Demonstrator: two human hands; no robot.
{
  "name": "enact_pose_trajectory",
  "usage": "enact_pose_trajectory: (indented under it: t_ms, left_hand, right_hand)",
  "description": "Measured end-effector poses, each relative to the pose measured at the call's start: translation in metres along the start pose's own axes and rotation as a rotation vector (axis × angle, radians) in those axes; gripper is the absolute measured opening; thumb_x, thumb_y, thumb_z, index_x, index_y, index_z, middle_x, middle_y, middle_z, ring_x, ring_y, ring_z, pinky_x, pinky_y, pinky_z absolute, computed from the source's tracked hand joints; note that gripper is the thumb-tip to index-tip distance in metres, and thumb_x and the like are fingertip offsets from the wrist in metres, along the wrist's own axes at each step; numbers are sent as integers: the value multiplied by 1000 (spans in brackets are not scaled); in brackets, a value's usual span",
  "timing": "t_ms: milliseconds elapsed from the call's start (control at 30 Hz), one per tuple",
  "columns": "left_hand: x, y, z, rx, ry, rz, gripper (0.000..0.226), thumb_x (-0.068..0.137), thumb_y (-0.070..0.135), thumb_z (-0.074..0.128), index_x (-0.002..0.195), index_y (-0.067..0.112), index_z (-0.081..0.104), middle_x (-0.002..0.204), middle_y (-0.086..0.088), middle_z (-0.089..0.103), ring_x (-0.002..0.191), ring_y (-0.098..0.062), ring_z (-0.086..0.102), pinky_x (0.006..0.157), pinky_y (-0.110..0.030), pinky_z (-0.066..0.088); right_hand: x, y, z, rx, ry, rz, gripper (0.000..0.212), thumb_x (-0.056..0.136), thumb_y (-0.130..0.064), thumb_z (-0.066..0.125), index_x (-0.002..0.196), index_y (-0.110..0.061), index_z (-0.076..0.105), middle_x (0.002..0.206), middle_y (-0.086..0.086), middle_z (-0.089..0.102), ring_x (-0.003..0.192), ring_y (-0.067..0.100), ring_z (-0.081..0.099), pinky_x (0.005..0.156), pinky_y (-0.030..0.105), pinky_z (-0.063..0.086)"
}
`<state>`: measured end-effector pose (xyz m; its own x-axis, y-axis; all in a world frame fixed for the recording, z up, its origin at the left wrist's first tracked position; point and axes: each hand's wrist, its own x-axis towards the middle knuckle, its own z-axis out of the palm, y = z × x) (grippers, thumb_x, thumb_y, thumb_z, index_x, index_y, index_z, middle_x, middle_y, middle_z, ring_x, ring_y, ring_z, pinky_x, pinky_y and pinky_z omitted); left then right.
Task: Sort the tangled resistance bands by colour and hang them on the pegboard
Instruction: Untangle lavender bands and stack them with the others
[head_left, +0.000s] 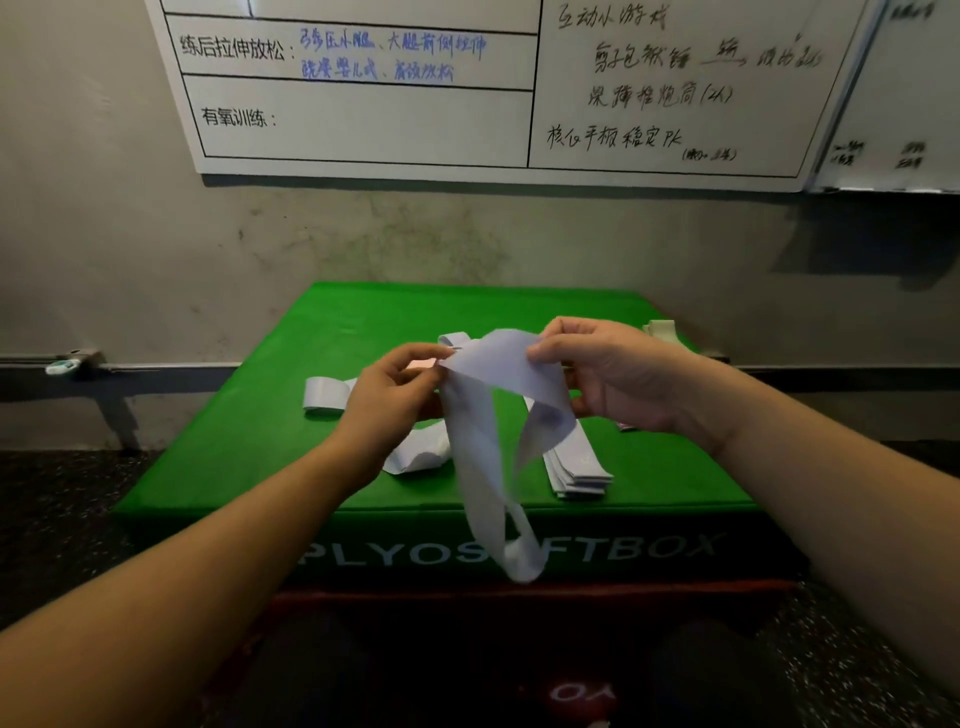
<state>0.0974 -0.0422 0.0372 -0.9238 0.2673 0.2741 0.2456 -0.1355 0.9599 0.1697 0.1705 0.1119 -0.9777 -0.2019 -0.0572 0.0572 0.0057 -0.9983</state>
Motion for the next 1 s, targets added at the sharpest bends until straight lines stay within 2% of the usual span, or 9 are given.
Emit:
enact_pose_trajectory:
  t_ms: [133, 233, 333, 500, 633, 733, 800, 933, 1000]
  left_hand:
    - [-11, 16, 4, -84, 25, -33, 20, 99, 4, 53, 92, 17, 67, 84, -6, 71, 72, -15, 65, 66, -28, 59]
    - [-18, 28, 8, -82, 31, -23, 31, 100, 0, 47, 88, 19, 69, 80, -6, 66, 71, -19, 59, 63, -26, 56]
    - [-26, 44, 16, -49, 11, 3, 35, 100, -4, 43, 88, 18, 68, 76, 0, 68, 68, -15, 59, 65, -26, 56]
    - [-37, 64, 30, 0, -63, 59, 37, 101, -5, 41, 85, 17, 65, 83, -12, 59, 79, -24, 51, 72, -35, 50]
    - [-47, 78, 42, 39, -129, 110, 34, 101, -9, 37, 85, 14, 58, 72, 5, 66, 63, -12, 56, 64, -26, 53]
    - [-51, 88, 47, 59, -165, 133, 34, 100, -9, 38, 84, 15, 58, 78, -11, 58, 68, -20, 52, 63, -28, 49]
    - [-55, 93, 50, 55, -188, 143, 34, 101, -8, 39, 85, 15, 58, 82, -15, 57, 75, -24, 52, 66, -30, 48]
    - [-64, 103, 56, -39, -183, 124, 24, 102, 1, 42, 104, 21, 54, 88, -9, 65, 69, -19, 58, 59, -25, 48]
    - [-68, 102, 58, -146, -204, 23, 22, 103, 16, 40, 119, 25, 52, 93, -5, 70, 73, -19, 62, 62, -28, 48]
  right_hand:
    - [-18, 18, 7, -260, 59, 79, 21, 91, -9, 62, 79, -21, 50, 70, -1, 58, 59, 12, 56, 53, 28, 49]
    - [-33, 28, 14, -477, 30, 62, 14, 92, -9, 63, 91, -18, 52, 76, 5, 63, 64, 14, 57, 61, 31, 49]
    - [-44, 31, 19, -579, 27, 45, 19, 91, -8, 63, 103, -17, 53, 81, 9, 70, 66, 13, 61, 68, 33, 48]
    - [-55, 22, 31, -563, 102, -81, 12, 91, -16, 69, 98, -17, 59, 90, 5, 67, 74, 8, 60, 65, 20, 47]
    - [-61, 6, 38, -448, 269, -226, 20, 89, -29, 72, 95, -17, 56, 84, 2, 67, 71, 8, 63, 71, 30, 50]
    - [-63, -5, 38, -311, 335, -291, 26, 90, -23, 71, 98, -19, 47, 80, 5, 65, 66, 16, 63, 67, 34, 50]
    - [-65, -12, 36, -288, 365, -324, 21, 91, -18, 70, 99, -21, 51, 76, 4, 64, 61, 14, 59, 64, 34, 49]
    - [-72, -21, 32, -395, 419, -384, 10, 89, -16, 72, 82, -21, 68, 72, 2, 56, 67, 15, 46, 64, 30, 39]
    - [-77, -24, 32, -334, 400, -397, 10, 89, -17, 72, 81, -22, 69, 74, 1, 56, 66, 11, 46, 61, 27, 40]
